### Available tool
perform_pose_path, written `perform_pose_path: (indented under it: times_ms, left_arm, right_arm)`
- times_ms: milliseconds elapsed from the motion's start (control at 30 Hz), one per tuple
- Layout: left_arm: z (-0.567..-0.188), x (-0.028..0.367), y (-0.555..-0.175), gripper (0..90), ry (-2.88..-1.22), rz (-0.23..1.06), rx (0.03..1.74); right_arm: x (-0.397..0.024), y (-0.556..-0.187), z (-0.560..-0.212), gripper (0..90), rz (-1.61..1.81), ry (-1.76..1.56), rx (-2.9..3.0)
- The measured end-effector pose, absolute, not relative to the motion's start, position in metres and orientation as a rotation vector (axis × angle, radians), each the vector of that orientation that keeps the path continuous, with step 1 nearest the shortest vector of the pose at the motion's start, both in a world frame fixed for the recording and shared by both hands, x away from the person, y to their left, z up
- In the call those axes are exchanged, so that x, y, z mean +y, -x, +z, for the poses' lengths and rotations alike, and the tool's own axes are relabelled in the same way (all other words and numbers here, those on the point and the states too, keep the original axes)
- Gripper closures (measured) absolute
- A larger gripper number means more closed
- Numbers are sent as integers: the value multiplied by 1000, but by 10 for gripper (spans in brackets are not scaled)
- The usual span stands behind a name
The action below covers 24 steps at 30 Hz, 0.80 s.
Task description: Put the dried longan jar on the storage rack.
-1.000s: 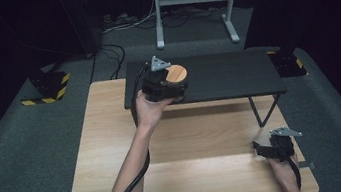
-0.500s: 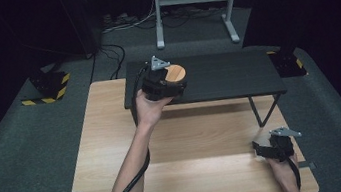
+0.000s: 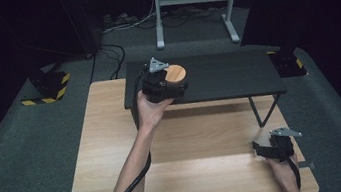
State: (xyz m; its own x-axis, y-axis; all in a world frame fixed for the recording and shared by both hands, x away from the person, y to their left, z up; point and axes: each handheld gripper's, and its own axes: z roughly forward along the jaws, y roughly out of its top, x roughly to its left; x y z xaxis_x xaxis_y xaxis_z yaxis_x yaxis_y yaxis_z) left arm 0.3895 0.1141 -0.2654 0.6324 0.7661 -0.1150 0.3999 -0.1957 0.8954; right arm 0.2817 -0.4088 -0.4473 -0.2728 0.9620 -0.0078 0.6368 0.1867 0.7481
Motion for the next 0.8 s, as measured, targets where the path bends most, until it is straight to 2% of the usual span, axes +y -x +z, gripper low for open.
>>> perform_pose_path:
  times_ms: [100,333,633,800]
  left_arm:
    - [-265,114,-387,74,-1815,442,946]
    - [-262,120,-373,37,-1783,492,973]
    - [-267,133,-356,7,-1770,503,960]
    - [-271,132,-339,7,-1796,562,951]
  right_arm:
    - [-409,-282,-447,151,884,-1493,1983]
    - [-408,-282,-447,151,879,-1491,1984]
    - [-408,-282,-447,151,878,-1491,1984]
    - [-407,-282,-447,150,877,-1491,1985]
